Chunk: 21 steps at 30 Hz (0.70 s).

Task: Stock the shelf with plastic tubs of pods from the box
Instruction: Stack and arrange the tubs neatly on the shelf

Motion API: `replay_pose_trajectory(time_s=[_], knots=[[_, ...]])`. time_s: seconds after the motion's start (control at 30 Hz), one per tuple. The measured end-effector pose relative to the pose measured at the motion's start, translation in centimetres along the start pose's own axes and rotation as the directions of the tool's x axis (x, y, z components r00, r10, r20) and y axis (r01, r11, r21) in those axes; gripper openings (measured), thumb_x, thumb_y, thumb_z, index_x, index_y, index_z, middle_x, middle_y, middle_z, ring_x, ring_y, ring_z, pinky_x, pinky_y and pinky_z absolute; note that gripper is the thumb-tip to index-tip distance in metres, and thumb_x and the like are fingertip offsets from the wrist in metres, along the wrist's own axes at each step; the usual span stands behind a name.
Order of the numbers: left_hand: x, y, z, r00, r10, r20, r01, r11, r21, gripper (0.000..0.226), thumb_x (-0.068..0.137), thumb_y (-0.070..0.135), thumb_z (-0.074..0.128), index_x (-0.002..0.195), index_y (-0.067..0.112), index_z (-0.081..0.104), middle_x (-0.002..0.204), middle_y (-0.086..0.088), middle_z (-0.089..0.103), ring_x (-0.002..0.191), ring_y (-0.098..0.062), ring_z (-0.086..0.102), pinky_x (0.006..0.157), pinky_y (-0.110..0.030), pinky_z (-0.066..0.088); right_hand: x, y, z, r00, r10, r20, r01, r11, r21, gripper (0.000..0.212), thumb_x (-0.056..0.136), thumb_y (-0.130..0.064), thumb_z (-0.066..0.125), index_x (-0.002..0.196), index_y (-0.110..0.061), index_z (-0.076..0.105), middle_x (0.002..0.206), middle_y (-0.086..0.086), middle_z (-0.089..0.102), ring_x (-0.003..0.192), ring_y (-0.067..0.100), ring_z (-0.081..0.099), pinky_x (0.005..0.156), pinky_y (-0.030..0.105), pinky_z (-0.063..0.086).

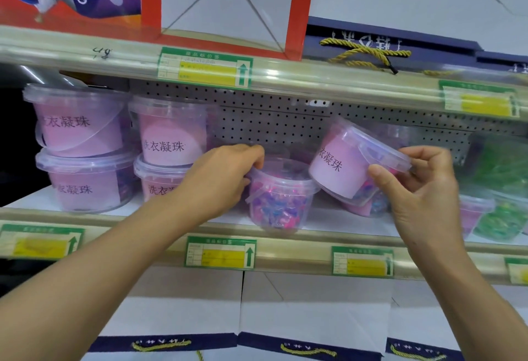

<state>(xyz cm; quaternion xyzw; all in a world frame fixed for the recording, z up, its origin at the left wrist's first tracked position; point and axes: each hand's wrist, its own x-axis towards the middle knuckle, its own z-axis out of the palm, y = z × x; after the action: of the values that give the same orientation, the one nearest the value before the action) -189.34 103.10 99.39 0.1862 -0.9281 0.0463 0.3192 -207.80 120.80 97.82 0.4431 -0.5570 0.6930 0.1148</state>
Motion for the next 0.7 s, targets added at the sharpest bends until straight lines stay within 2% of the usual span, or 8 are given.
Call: replay_pose_trajectory(time_s=[0.17,0.23,0.3,0.37,0.43,0.57,0.63,0.7], knots=[[-0.3,1.2,0.4,0.974,0.169,-0.148,-0.163,0.985,0.051,0.030,0.075,0.024,0.075,0.100,0.018,0.060,0.095,0.000,0.058,0.089,-0.023,0.055,0.072,-0.034,0.042,-0.1,-0.2,-0.4,1.000,0.019,-0.013,-0.019,1.000,-0.013,0.050,0.052,-0.067,0.072,0.088,-0.042,0.046,0.102,0.001,0.064,0.089,0.018,0.066,0.081,0.032,0.053],[-0.5,2.0,0.6,0.985,0.119,-0.121,-0.124,0.992,-0.038,0.041,0.076,0.030,0.074,0.112,0.023,0.056,0.102,0.003,0.051,0.094,-0.017,0.051,0.074,-0.033,0.045,-0.2,-0.3,-0.3,1.000,0.021,-0.022,-0.021,1.000,-0.006,0.043,0.060,-0.051,0.073,0.089,-0.037,0.045,0.102,0.004,0.064,0.087,0.015,0.066,0.080,0.030,0.053],[-0.6,1.9,0.6,0.998,0.022,-0.054,-0.030,0.988,-0.150,0.050,0.078,0.026,0.072,0.122,0.028,0.048,0.113,0.006,0.045,0.103,-0.013,0.047,0.082,-0.032,0.046,-0.2,-0.3,-0.3,0.999,0.026,-0.029,-0.025,1.000,0.014,0.038,0.063,-0.038,0.070,0.090,-0.032,0.043,0.098,0.001,0.064,0.083,0.009,0.065,0.079,0.025,0.053],[-0.6,1.1,0.5,0.999,-0.042,-0.020,0.039,0.991,-0.126,0.044,0.080,0.014,0.068,0.117,0.025,0.047,0.117,0.004,0.047,0.106,-0.015,0.049,0.087,-0.035,0.045,-0.2,-0.4,-0.3,0.999,0.023,-0.029,-0.022,1.000,0.022,0.038,0.062,-0.037,0.069,0.089,-0.032,0.043,0.094,-0.004,0.063,0.081,0.006,0.065,0.075,0.020,0.052],[-0.6,0.6,0.3,0.998,-0.067,-0.011,0.066,0.995,-0.073,0.031,0.083,0.011,0.064,0.109,0.019,0.050,0.111,0.003,0.053,0.101,-0.019,0.053,0.085,-0.036,0.044,-0.1,-0.5,-0.3,0.999,0.019,-0.029,-0.018,0.999,0.035,0.038,0.063,-0.037,0.069,0.089,-0.031,0.043,0.092,-0.005,0.063,0.079,0.003,0.065,0.072,0.016,0.051],[-0.5,1.2,0.4,0.991,0.087,-0.103,-0.085,0.996,0.018,0.028,0.074,0.024,0.076,0.096,0.018,0.059,0.094,0.003,0.055,0.087,-0.020,0.051,0.073,-0.032,0.040,0.0,-0.6,0.0,1.000,0.004,-0.028,-0.002,0.998,0.066,0.035,0.066,-0.032,0.068,0.090,-0.029,0.043,0.091,-0.003,0.062,0.074,-0.001,0.063,0.070,0.013,0.050],[-0.8,1.7,0.6,0.988,0.070,-0.139,-0.076,0.996,-0.036,0.034,0.071,0.032,0.078,0.099,0.021,0.062,0.093,0.004,0.054,0.088,-0.017,0.049,0.073,-0.033,0.043,0.1,-0.6,0.2,1.000,-0.001,-0.021,0.002,0.998,0.070,0.035,0.066,-0.032,0.068,0.090,-0.029,0.043,0.092,-0.002,0.063,0.075,0.000,0.064,0.071,0.014,0.051],[-1.3,1.8,0.8,0.994,-0.030,-0.103,0.015,0.989,-0.145,0.045,0.073,0.033,0.076,0.113,0.026,0.057,0.107,0.006,0.049,0.102,-0.013,0.045,0.082,-0.031,0.044,0.1,-0.7,0.5,1.000,0.003,-0.016,-0.002,0.997,0.080,0.035,0.065,-0.033,0.069,0.090,-0.029,0.043,0.094,-0.001,0.063,0.075,0.000,0.064,0.073,0.016,0.052]])
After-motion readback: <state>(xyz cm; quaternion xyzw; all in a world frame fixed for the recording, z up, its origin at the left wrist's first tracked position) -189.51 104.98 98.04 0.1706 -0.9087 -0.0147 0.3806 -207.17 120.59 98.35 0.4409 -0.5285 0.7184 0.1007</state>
